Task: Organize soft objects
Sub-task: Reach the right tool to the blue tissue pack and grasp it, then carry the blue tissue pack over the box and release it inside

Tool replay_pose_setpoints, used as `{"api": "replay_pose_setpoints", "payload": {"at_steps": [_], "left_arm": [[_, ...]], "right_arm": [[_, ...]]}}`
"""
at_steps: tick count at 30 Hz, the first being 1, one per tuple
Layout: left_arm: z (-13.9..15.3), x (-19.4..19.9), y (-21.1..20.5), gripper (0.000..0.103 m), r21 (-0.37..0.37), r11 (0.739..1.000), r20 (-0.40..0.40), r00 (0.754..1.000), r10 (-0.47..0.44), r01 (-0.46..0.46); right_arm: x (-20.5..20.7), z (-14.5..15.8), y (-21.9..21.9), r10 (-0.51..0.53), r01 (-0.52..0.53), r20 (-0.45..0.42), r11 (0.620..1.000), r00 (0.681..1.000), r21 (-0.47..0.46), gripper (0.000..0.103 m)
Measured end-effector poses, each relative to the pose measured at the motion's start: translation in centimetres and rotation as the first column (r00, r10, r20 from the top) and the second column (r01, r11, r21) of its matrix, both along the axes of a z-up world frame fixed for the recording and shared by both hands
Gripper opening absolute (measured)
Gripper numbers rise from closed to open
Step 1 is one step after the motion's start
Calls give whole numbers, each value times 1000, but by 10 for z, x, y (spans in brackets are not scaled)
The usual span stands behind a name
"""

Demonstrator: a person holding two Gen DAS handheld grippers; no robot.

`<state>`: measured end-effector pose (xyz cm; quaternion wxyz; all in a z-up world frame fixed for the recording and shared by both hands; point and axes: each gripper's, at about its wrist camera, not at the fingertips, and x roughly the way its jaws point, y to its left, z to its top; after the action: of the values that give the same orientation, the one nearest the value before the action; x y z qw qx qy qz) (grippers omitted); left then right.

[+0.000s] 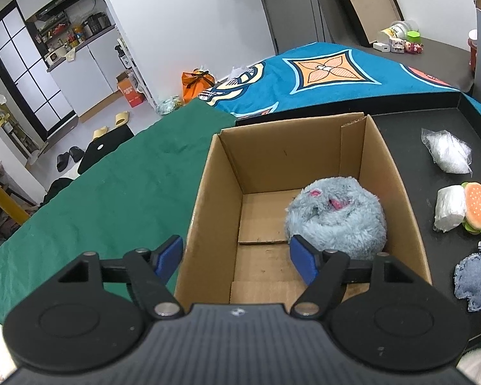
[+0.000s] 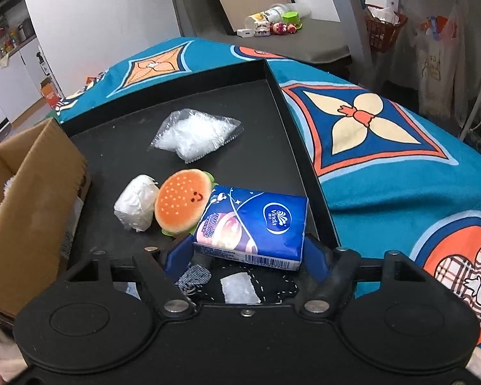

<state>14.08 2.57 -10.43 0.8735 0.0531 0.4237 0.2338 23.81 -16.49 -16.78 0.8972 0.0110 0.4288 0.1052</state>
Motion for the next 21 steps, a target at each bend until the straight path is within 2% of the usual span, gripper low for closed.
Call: {"api": "replay_pose_setpoints", "payload": {"at_steps": [5,13,21], "left_arm": [[2,-3,1,72,-2,1000,10,1000,3,-3],[5,-6,6,72,-16,1000,32,999,11,-10],[7,-11,15,72,-44,999,52,998,22,-19]], "right_arm": [[-3,12,4,11,-12,31,1000,999,26,71],[-9,35,21,94,-102,115,993,989,60,71],[-13,49,40,155,-168,162,983,975,70,71]]}}
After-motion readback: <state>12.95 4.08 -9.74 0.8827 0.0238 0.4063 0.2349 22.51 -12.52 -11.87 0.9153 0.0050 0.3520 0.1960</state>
